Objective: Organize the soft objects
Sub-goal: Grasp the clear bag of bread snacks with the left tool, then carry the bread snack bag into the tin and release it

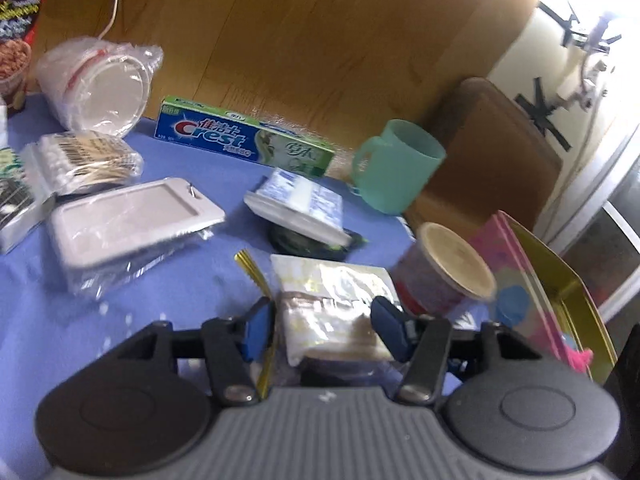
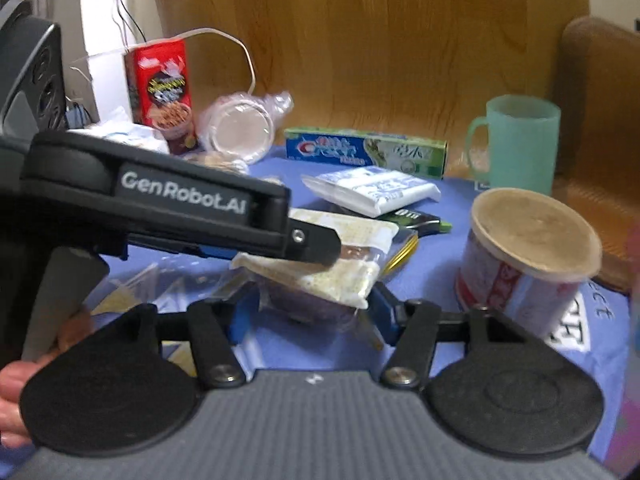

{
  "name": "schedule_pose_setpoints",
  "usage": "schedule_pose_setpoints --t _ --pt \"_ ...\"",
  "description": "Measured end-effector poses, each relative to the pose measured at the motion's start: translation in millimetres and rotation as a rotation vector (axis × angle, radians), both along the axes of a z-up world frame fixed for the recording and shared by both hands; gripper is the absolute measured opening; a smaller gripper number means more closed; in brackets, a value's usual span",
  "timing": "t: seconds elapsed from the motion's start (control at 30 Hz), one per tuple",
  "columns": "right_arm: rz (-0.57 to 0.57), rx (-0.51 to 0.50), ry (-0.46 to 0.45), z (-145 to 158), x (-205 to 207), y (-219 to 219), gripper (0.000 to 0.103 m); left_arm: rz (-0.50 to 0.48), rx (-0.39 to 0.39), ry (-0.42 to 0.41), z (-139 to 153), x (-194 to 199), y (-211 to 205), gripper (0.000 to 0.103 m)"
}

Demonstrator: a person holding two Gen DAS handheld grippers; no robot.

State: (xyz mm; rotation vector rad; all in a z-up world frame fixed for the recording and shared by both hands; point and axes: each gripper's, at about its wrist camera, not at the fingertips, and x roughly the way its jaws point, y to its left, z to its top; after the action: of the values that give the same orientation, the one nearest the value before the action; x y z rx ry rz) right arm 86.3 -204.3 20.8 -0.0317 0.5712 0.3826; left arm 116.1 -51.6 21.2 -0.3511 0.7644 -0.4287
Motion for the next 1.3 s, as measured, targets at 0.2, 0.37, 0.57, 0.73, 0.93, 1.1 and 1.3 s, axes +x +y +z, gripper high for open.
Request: schedule_pose_setpoints --t 0.2,0.37,0.57,0.73,0.93,1.1,1.3 --pt "-0.102 0.016 -0.164 21 -80 -16 0.062 -0.119 -0.049 -0.090 38 -54 -40 0.055" --pt "-0.271 -0.038 -0.304 38 -147 -60 0.062 -0.313 -0.054 -0.186 65 -84 -118 0.056" --pt "-0.453 -0.018 -0.283 31 -184 -132 0.062 -0.452 -0.009 -0.199 57 -93 -211 0.058" --pt "-0.619 -0.098 -0.299 16 -178 -160 0.066 -0.428 0.033 -0.183 51 -88 -228 0.057" --pt "-0.621 -0.003 -0.388 27 -189 -170 0.059 -0.356 0.054 -0.231 59 -94 -173 0.059" --pt "-0.467 0.051 -0.411 38 -185 -134 0.038 -0.221 0.106 -0.196 42 -91 -86 0.059" --pt "-0.151 0.180 -0.207 32 -123 -63 0.037 0.063 0.231 -0.160 13 -87 49 0.059"
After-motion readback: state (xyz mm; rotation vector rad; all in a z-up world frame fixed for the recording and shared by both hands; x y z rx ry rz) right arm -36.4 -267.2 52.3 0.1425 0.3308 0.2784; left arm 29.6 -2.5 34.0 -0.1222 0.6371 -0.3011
